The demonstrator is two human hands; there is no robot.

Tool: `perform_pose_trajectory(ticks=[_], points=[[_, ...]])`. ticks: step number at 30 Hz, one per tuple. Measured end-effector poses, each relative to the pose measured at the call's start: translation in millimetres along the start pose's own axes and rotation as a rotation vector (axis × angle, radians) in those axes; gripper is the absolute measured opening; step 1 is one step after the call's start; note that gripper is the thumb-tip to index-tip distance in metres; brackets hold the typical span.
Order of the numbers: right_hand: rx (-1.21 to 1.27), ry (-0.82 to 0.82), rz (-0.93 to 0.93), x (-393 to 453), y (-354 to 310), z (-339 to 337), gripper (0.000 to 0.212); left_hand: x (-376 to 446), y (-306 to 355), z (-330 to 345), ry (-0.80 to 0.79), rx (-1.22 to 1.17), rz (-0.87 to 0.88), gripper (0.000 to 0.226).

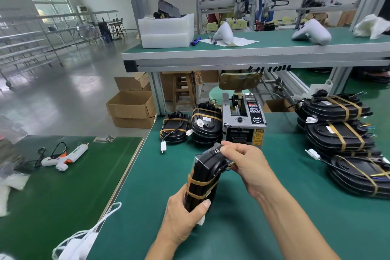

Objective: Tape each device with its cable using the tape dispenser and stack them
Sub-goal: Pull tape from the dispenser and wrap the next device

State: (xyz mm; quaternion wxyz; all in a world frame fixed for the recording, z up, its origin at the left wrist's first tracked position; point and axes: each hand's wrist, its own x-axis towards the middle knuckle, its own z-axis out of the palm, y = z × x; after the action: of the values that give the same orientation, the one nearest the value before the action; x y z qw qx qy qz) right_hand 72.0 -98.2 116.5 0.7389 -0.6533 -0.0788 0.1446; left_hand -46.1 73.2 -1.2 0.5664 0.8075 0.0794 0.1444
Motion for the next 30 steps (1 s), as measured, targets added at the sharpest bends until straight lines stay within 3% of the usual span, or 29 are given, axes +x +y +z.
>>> perform_pose_trajectory(ticks=[21,30], points=[[-0.053,-0.031,0.012,0.6,-12.7,5.3,0.024,-0.1,2.4,-0.2,0.010,-0.007,0.030,0.028],[-0.034,-0.040,0.050,3.2,-12.3,2.4,0.015,-0.2,2.5,0.6,0.004,-0.019,0.009,0.027]])
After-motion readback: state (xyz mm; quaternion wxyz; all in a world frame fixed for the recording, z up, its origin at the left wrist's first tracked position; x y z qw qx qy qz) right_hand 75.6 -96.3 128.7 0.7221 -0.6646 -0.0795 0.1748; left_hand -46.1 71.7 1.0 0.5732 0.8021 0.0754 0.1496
